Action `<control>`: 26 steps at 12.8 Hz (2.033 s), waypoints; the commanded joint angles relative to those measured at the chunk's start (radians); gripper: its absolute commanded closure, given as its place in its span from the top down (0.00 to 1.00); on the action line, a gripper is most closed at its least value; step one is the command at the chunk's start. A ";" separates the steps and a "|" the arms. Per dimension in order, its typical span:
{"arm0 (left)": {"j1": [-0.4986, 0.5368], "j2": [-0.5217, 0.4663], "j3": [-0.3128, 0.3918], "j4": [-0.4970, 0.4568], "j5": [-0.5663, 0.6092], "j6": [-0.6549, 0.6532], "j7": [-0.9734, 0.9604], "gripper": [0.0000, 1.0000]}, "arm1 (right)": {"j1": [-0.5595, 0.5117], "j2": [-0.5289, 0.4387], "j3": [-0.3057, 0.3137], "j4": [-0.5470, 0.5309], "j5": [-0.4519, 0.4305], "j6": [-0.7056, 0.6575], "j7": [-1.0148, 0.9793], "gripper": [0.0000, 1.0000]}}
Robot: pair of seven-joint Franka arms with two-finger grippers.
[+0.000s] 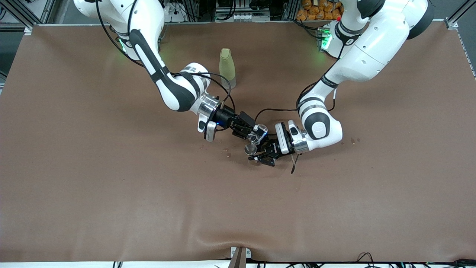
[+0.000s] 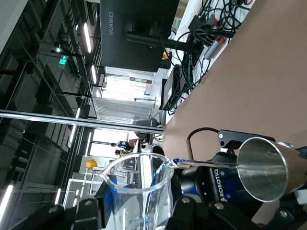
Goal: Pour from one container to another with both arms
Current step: 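Tilt the beaker with the right gripper, pouring liquid into the jigger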
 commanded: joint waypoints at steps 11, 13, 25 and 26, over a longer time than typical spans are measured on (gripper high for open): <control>0.012 -0.014 -0.009 -0.023 -0.036 -0.010 0.037 0.00 | 0.008 0.006 -0.011 0.017 0.141 0.015 0.053 0.12; 0.012 -0.014 -0.009 -0.025 -0.038 -0.010 0.037 0.00 | 0.008 0.006 -0.010 0.017 0.142 0.015 0.055 0.12; 0.020 -0.014 -0.011 -0.029 -0.038 -0.010 0.034 0.00 | 0.011 0.028 -0.011 0.019 0.141 0.012 0.141 0.12; 0.020 -0.014 -0.011 -0.028 -0.038 -0.010 0.034 0.00 | 0.009 0.028 -0.011 0.022 0.141 0.012 0.141 0.12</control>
